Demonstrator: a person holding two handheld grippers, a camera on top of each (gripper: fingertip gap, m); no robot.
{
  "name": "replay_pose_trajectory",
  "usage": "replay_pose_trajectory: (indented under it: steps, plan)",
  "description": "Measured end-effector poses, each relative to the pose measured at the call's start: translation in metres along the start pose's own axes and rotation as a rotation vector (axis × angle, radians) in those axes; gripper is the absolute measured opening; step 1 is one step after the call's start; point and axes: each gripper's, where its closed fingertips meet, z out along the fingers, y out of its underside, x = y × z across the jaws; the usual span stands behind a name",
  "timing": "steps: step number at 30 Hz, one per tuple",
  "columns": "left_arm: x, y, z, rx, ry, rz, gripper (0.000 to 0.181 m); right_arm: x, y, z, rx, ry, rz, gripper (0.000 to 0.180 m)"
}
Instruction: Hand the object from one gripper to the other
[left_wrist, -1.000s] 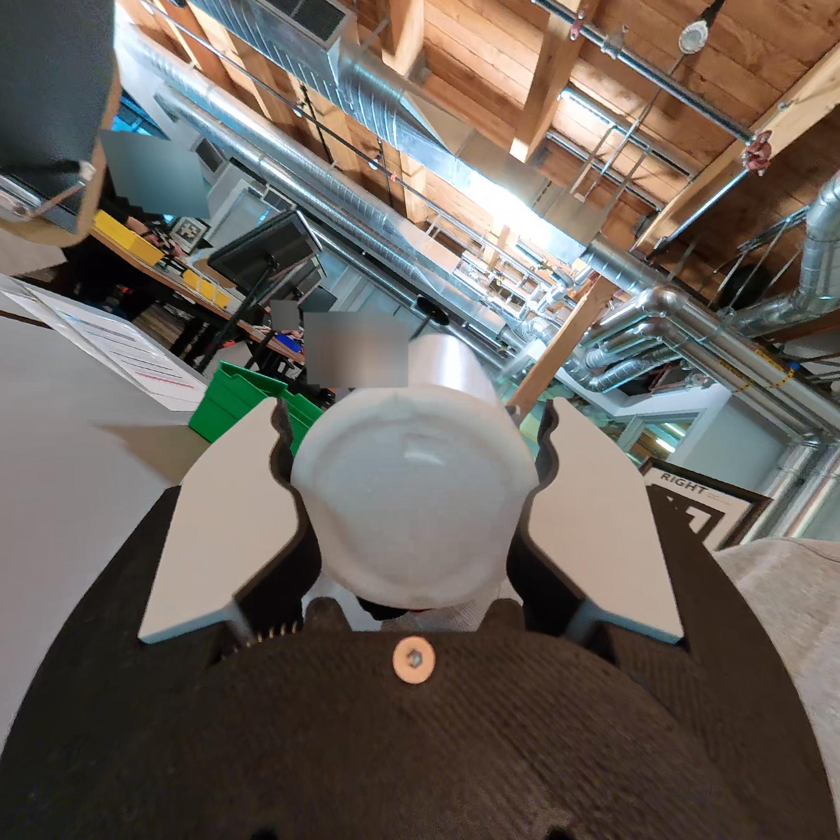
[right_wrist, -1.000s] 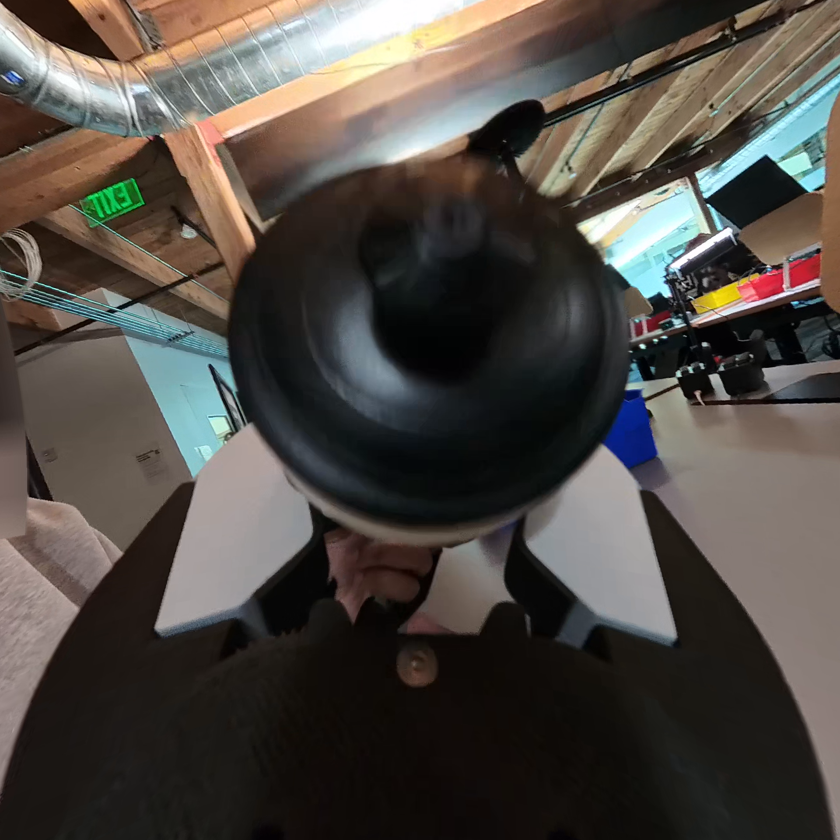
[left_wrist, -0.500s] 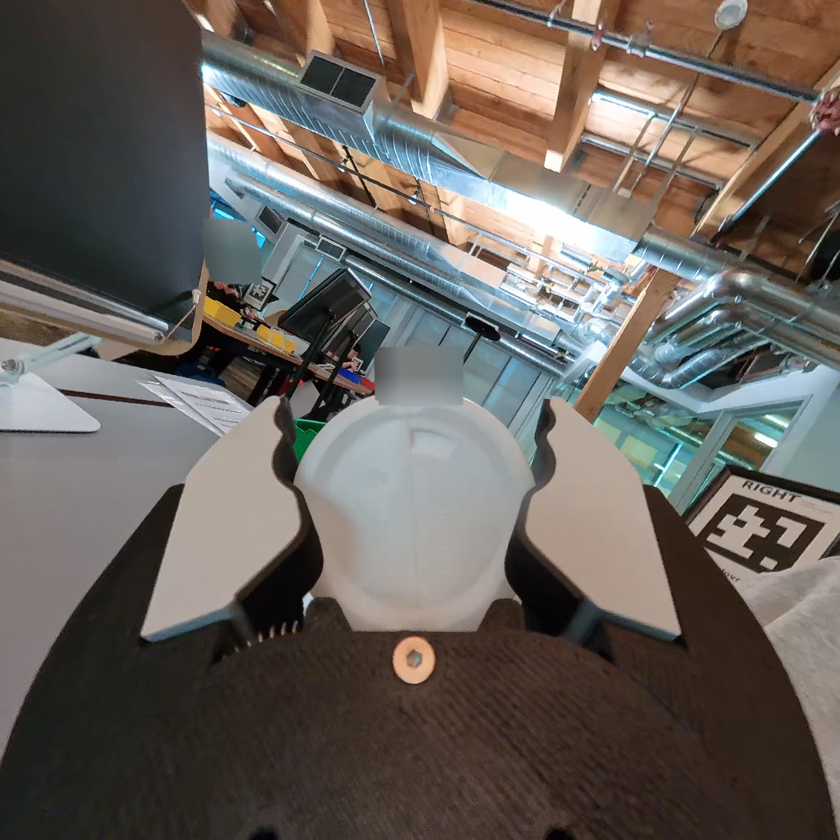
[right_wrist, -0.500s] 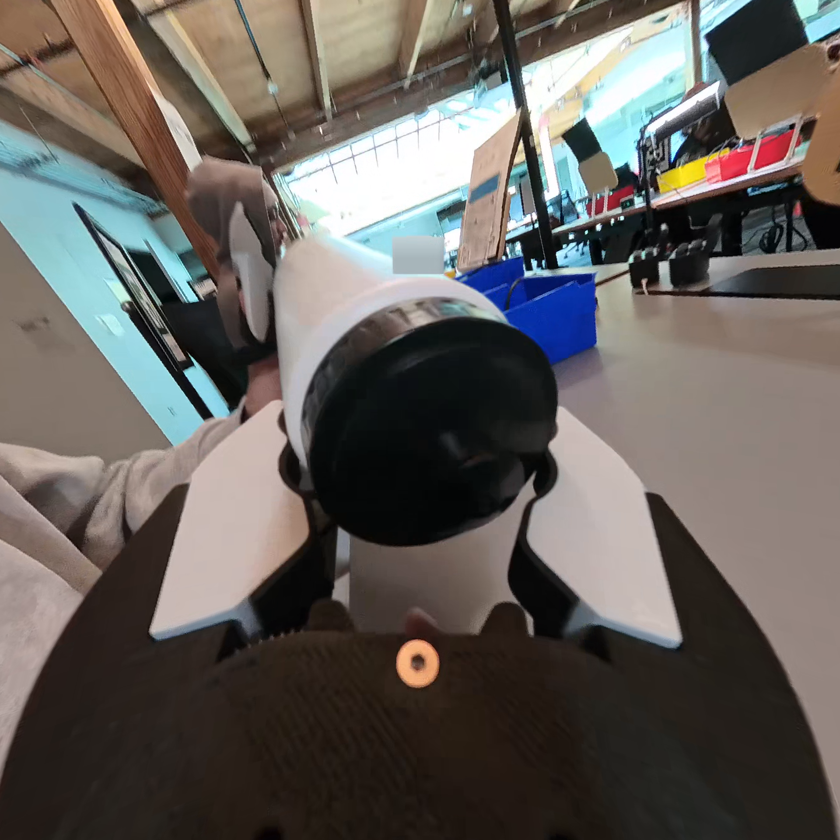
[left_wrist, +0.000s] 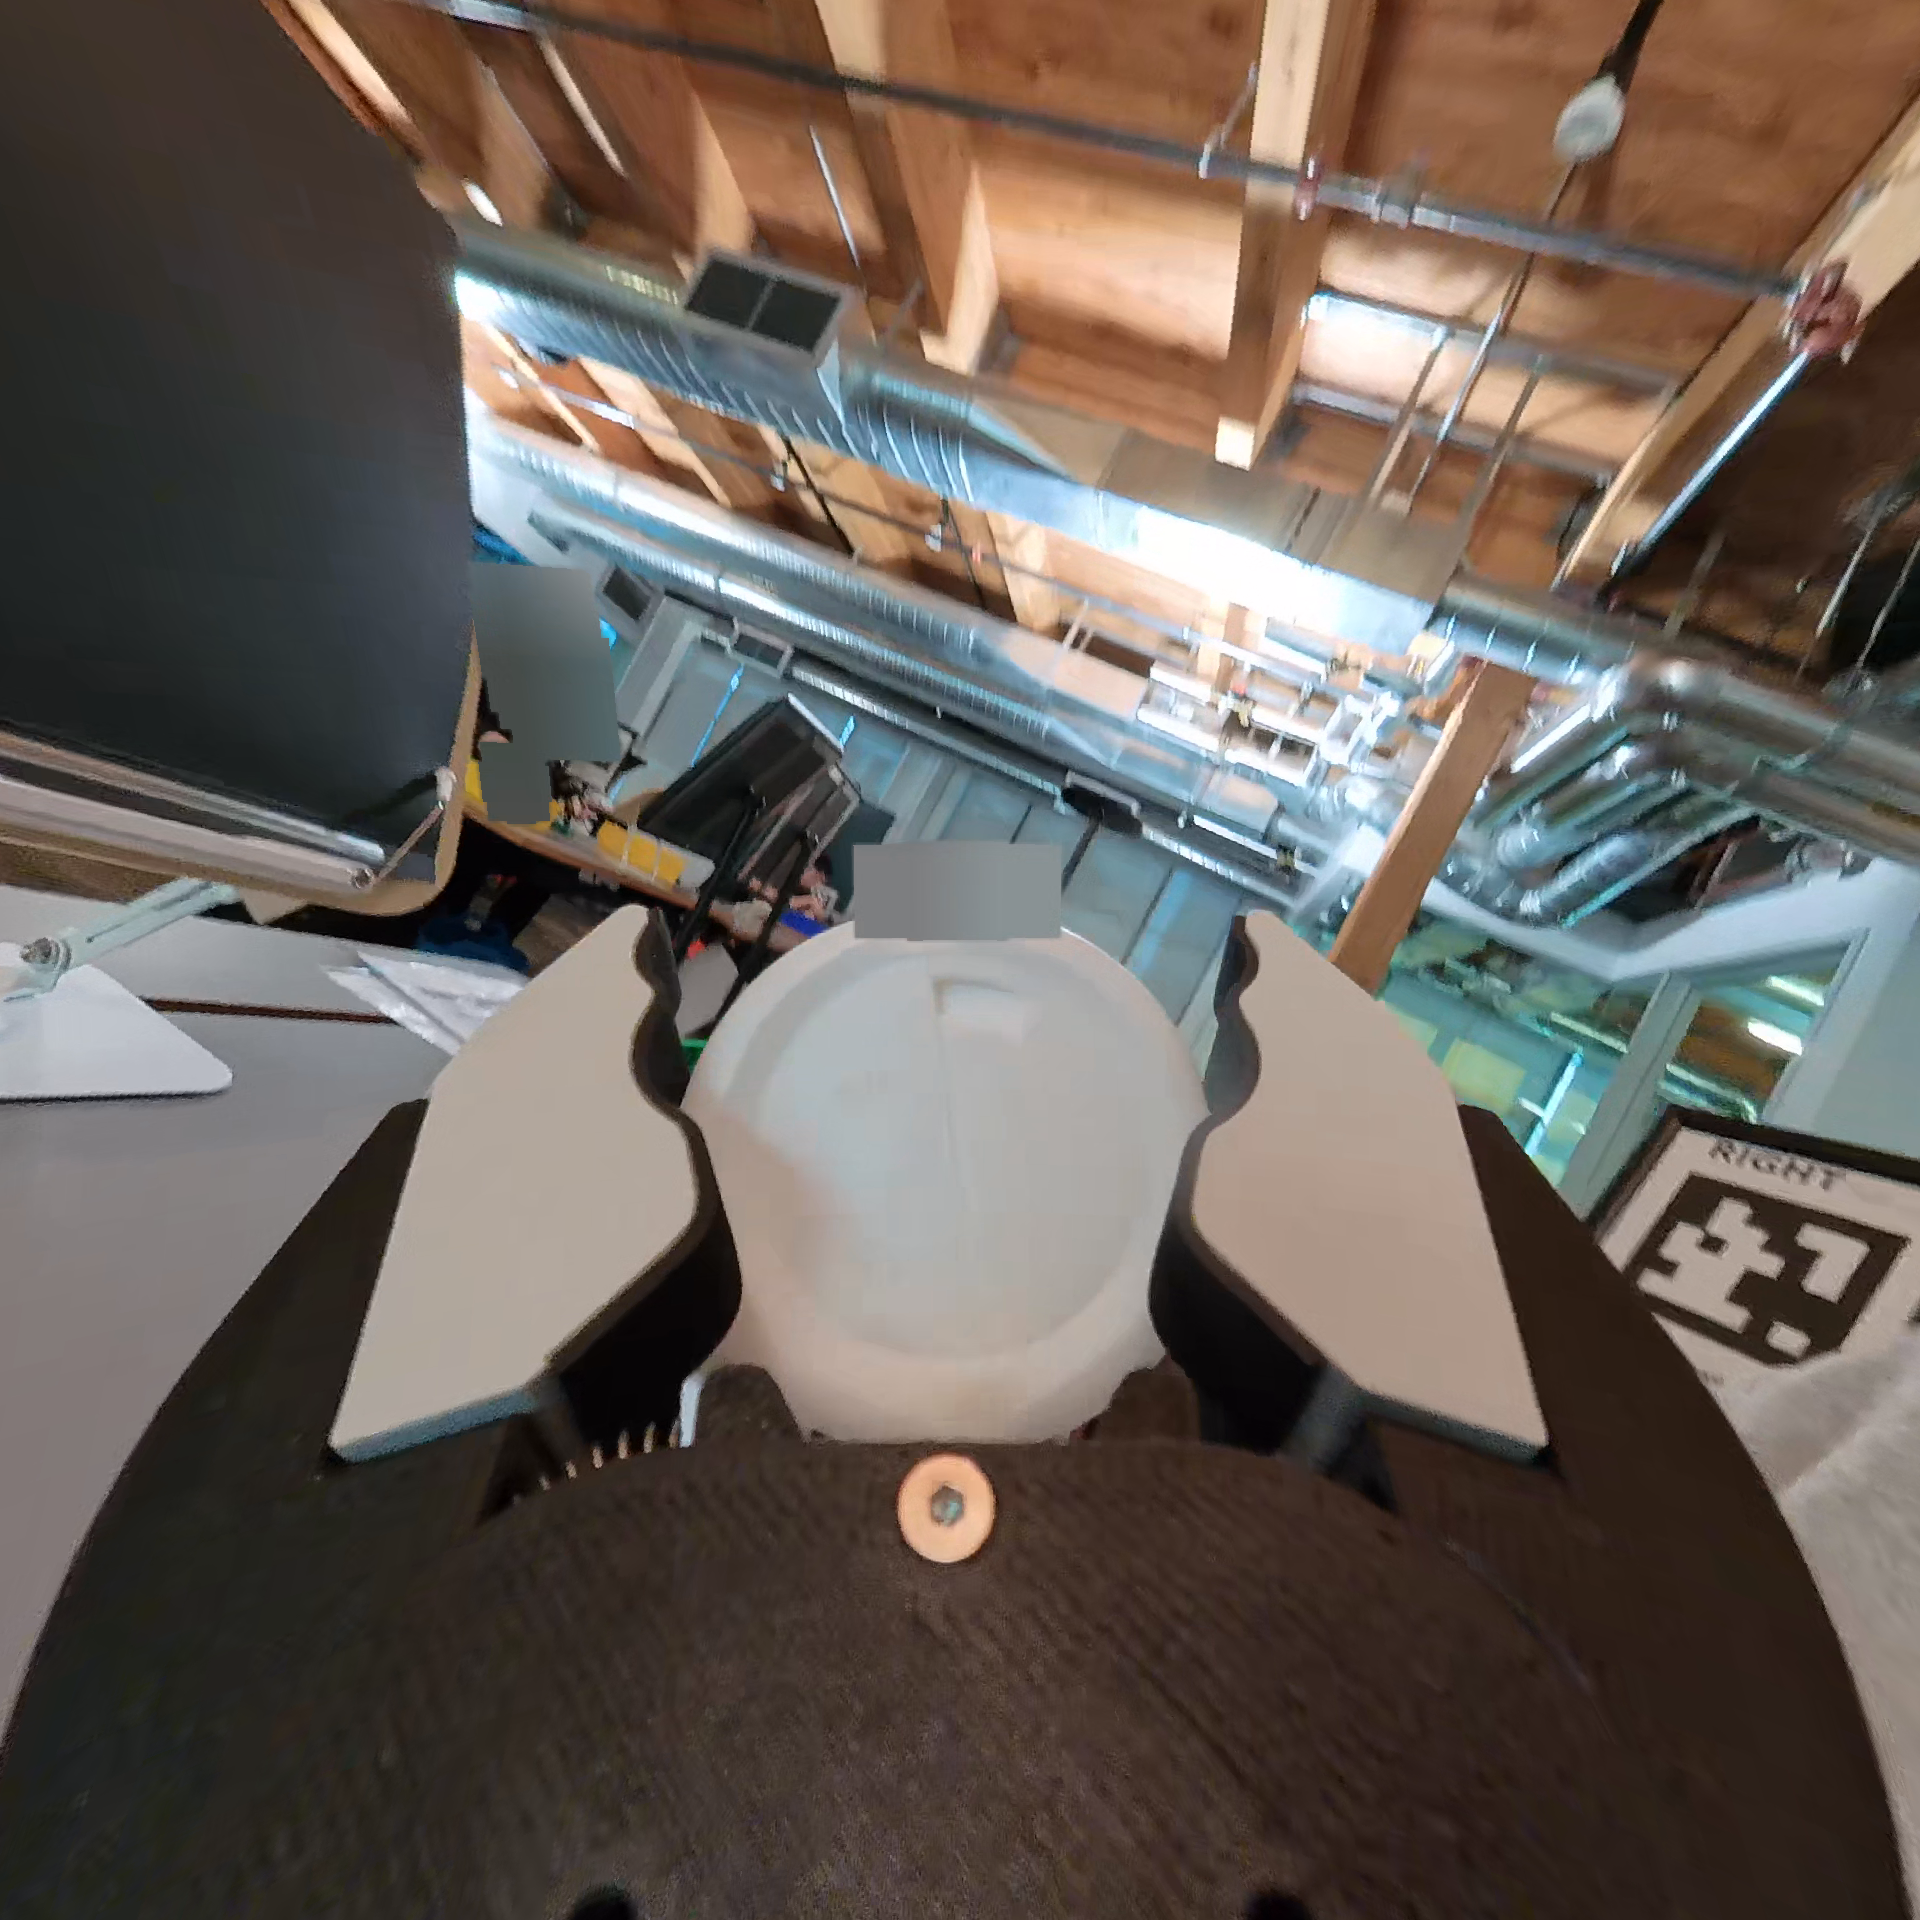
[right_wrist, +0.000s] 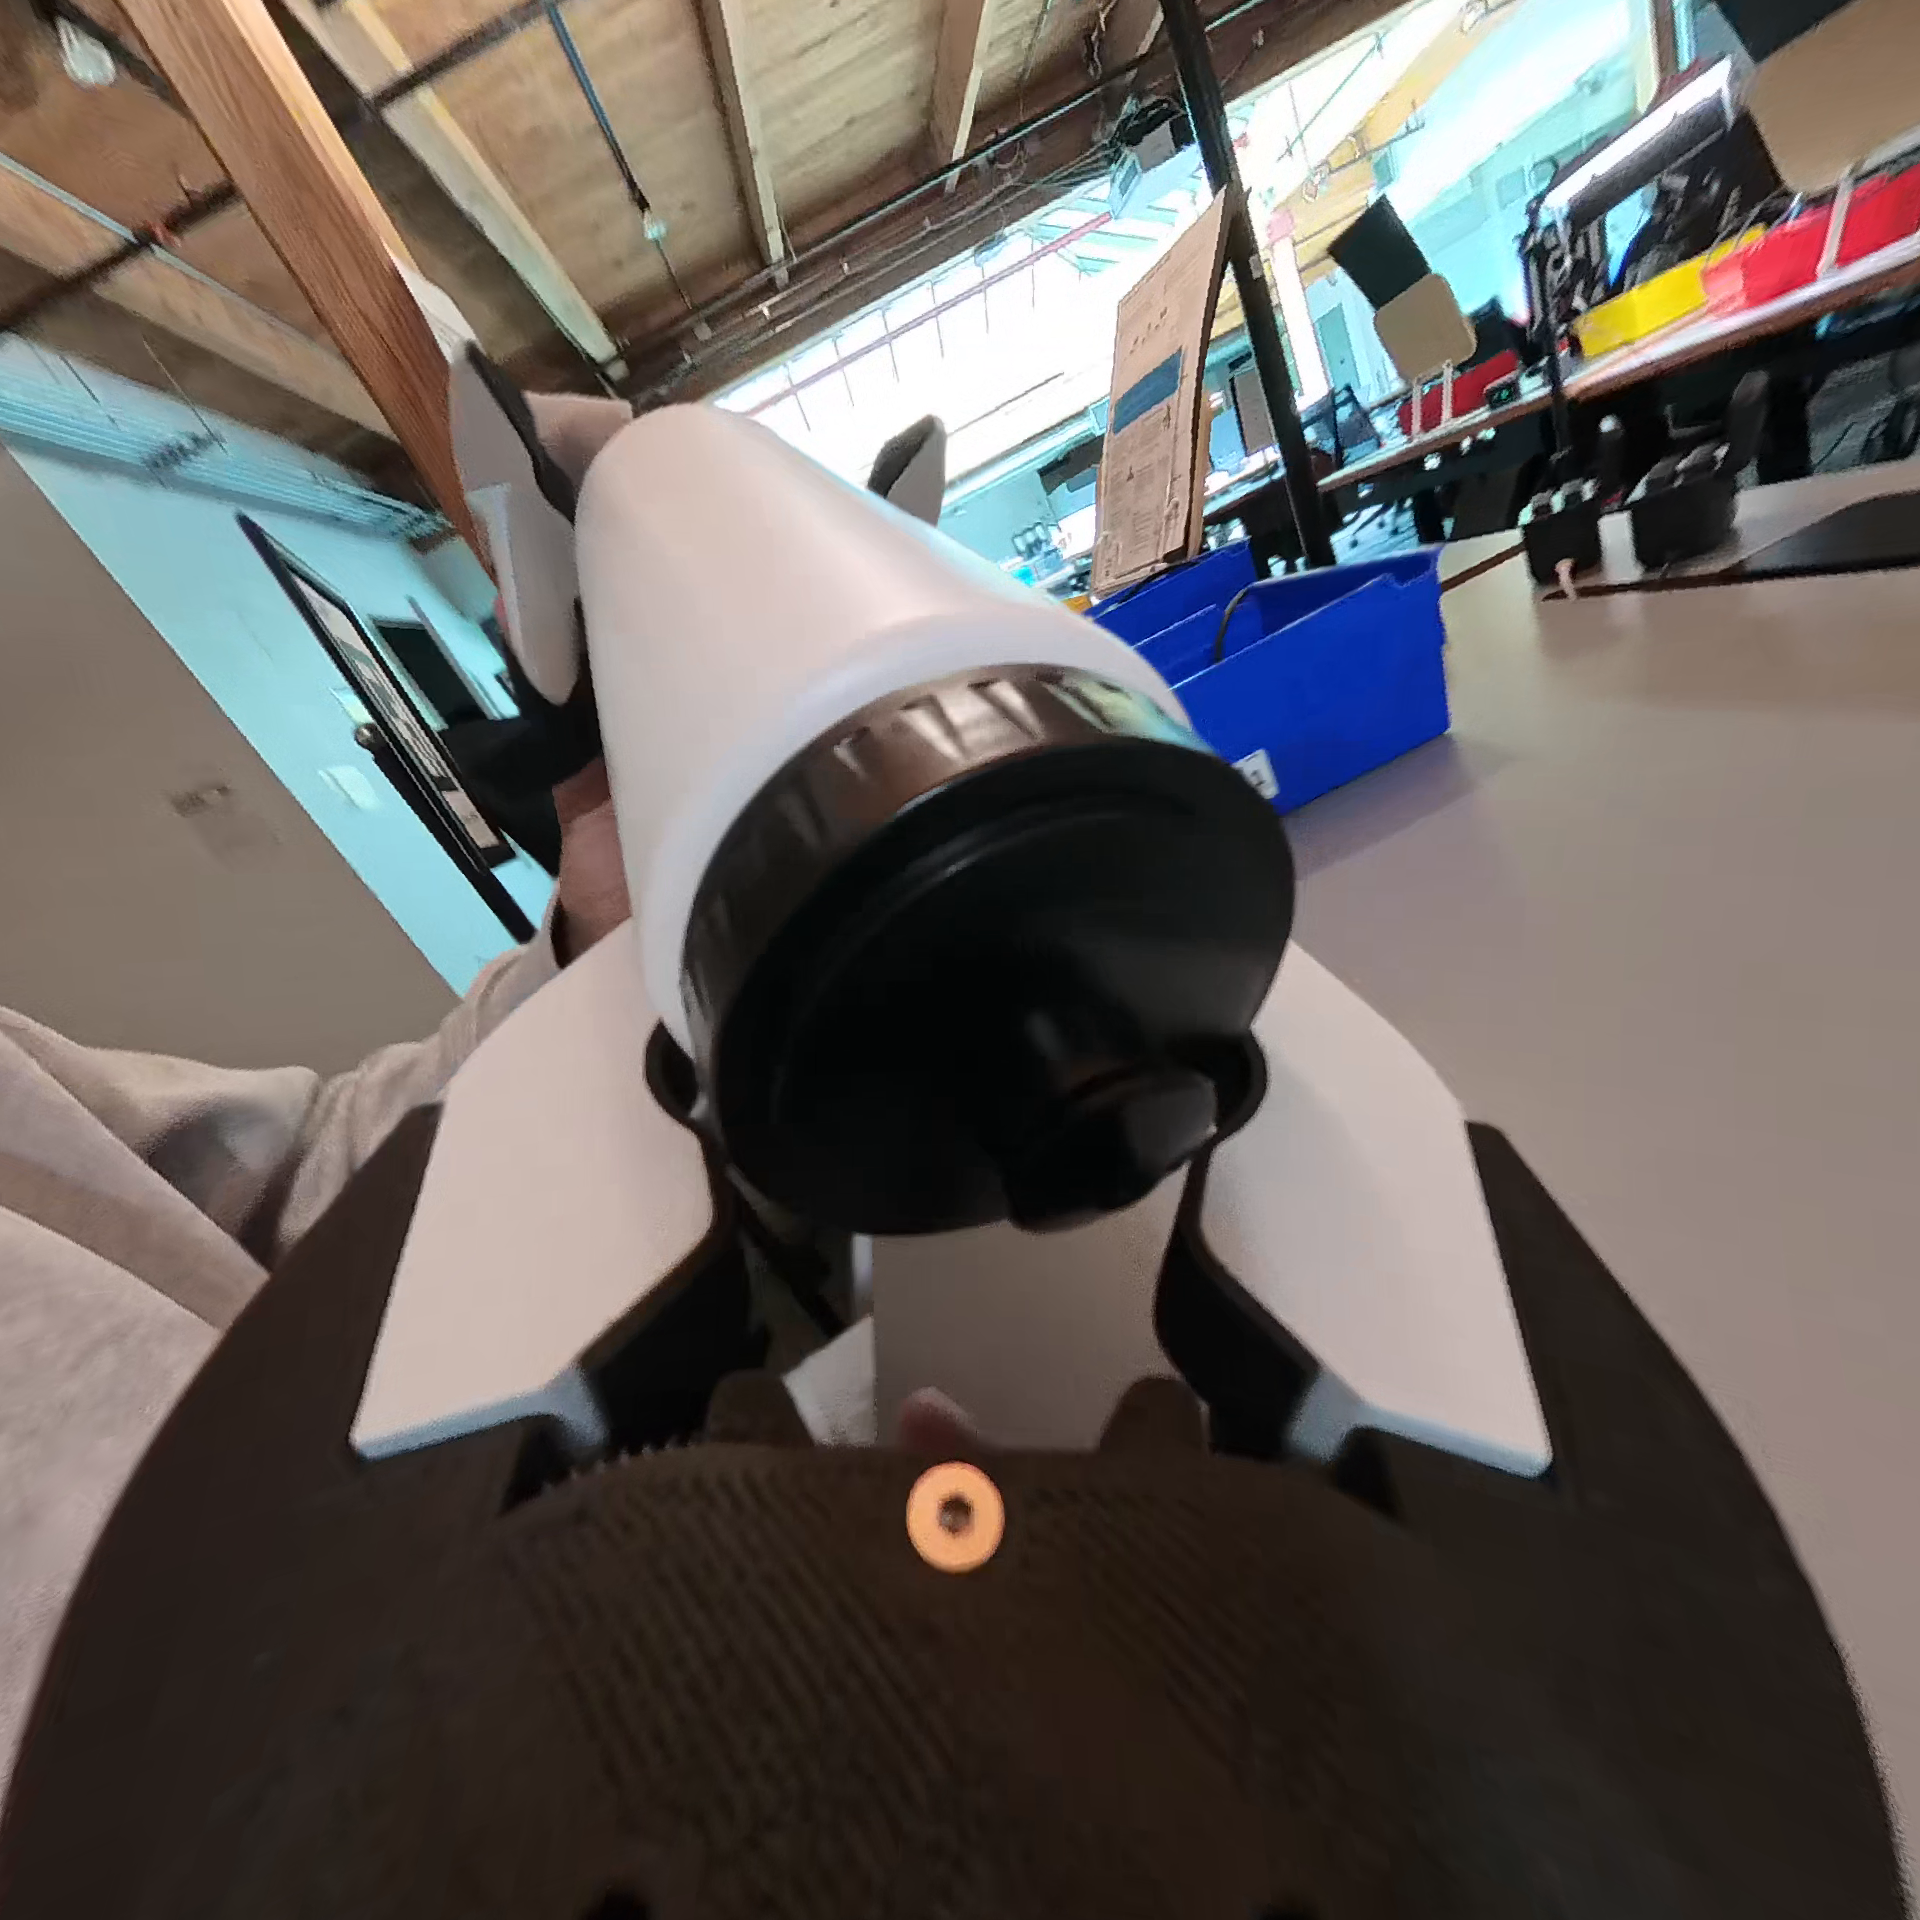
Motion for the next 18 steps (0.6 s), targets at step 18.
replay_pose_trajectory:
  steps: [18]
  plan:
    - [0.029, 0.014, 0.012, 0.018, 0.008, 0.263, 0.122, -0.047, 0.027, 0.028, 0.029, -0.253, 0.344, 0.098]
